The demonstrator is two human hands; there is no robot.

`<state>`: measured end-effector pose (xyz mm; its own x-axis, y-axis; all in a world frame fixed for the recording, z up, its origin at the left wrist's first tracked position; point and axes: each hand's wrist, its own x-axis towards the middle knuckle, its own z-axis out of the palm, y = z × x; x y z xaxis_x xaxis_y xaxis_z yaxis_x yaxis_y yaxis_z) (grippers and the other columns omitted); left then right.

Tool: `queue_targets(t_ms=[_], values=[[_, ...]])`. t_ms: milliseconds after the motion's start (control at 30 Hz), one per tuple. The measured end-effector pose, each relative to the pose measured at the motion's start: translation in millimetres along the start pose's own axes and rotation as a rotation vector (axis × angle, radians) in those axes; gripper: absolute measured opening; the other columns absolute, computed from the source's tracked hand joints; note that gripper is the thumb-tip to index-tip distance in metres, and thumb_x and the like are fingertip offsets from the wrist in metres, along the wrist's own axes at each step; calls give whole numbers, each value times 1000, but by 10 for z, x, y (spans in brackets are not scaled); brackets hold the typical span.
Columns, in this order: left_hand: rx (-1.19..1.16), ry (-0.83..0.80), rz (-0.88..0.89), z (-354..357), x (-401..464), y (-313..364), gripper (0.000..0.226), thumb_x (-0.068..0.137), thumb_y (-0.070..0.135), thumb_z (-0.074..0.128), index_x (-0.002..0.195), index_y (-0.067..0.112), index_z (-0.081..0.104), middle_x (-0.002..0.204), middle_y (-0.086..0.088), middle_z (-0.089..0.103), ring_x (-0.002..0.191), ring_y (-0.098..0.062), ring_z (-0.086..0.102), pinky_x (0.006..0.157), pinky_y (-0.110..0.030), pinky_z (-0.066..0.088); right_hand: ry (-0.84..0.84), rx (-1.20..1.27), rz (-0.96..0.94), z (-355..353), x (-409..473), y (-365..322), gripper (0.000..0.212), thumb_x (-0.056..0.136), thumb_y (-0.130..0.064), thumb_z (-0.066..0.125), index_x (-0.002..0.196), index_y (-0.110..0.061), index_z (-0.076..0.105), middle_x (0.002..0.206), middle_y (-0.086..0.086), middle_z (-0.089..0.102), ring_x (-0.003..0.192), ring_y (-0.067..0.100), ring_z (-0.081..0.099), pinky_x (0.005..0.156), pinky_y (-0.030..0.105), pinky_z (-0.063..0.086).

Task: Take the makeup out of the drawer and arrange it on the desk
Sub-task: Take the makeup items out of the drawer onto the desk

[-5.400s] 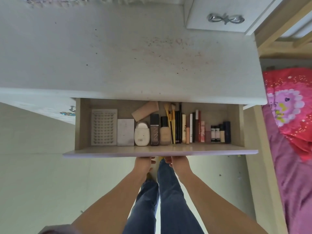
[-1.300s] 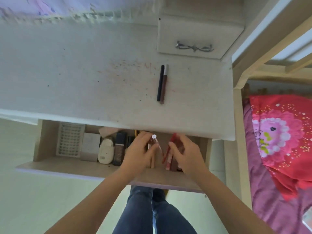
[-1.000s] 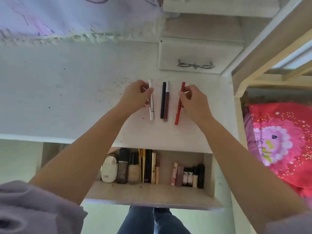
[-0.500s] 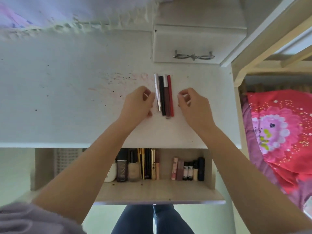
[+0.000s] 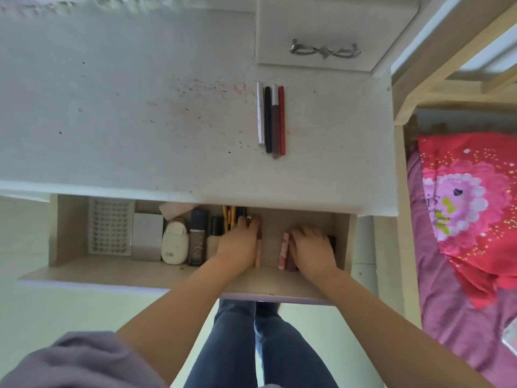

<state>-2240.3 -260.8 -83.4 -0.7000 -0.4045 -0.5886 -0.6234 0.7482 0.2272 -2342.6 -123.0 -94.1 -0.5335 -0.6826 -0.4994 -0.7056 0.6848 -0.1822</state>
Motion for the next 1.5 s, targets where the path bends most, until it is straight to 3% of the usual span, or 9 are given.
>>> queue_targets(t_ms=[233, 467, 600, 733, 867, 1100, 1267, 1367, 1500], values=[[-25, 174, 67, 34, -25, -18, 34, 96, 28, 46, 128, 15, 41, 122, -8, 46, 93, -25, 56, 60, -28, 38, 145, 77, -84, -23, -35, -89, 25, 95, -33, 47, 104, -14, 60, 105, 8, 62, 101, 29, 55, 80, 37, 40], [-588, 180, 112, -135, -281, -3, 24, 93, 22, 55, 117, 18, 49, 100, 6, 60, 93, -13, 61, 78, -24, 49, -62, 423, -116, -250, -117, -331, 20, 96, -34, 48, 101, -15, 51, 87, 3, 65, 71, 21, 65, 68, 42, 55], [-768, 387, 192, -854, -426, -103, 23, 91, 15, 57, 108, 26, 48, 94, 16, 59, 88, 2, 59, 78, -15, 48, 127, 652, -182, -964, -172, -349, 7, 93, -29, 56, 97, -23, 54, 86, -12, 60, 78, 1, 56, 72, 17, 47], [-849, 600, 128, -1741, -28, -198, 16, 93, 18, 55, 107, 23, 48, 87, 8, 61, 77, -2, 61, 63, -16, 51, 388, 838, -64, -1839, 265, -164, 4, 92, -20, 58, 96, -19, 55, 83, -11, 60, 76, -1, 56, 68, 6, 42], [-815, 528, 3, -2077, 708, -212, 15, 95, 27, 51, 105, 17, 52, 77, 2, 63, 59, -7, 59, 49, -19, 49, 395, 773, 52, -2138, 954, -78, 11, 93, -25, 56, 99, -15, 56, 83, -8, 59, 78, 8, 57, 63, 8, 39], [-758, 469, 16, -2049, 1173, -56, 20, 91, 30, 55, 105, 16, 57, 85, -2, 64, 75, -21, 64, 77, -42, 56, 442, 591, 73, -1951, 1368, -259, 16, 92, -25, 56, 101, -11, 59, 100, 4, 58, 83, 12, 50, 72, 16, 33], [-708, 475, 51, -2021, 936, -33, 28, 94, 33, 51, 115, 15, 53, 87, 3, 59, 74, -19, 63, 72, -36, 55, 446, 598, 59, -1938, 1094, -229, 23, 95, -29, 50, 111, -13, 56, 106, 2, 56, 82, 9, 53, 71, 14, 39], [-702, 542, 171, -1836, 460, -93, 8, 96, 19, 47, 98, 16, 55, 78, 7, 55, 68, -6, 55, 67, -21, 49, 512, 624, -70, -1825, 556, -202, 13, 96, -19, 49, 100, -13, 59, 90, -4, 57, 71, 2, 51, 67, 11, 43], [-619, 385, 316, -983, -408, -191, 12, 92, 29, 45, 91, 25, 56, 70, 11, 58, 63, 0, 54, 58, -11, 44, 294, 637, -200, -1092, -277, -184, 12, 95, -20, 49, 95, -19, 61, 77, -14, 54, 67, 2, 50, 62, 10, 37]])
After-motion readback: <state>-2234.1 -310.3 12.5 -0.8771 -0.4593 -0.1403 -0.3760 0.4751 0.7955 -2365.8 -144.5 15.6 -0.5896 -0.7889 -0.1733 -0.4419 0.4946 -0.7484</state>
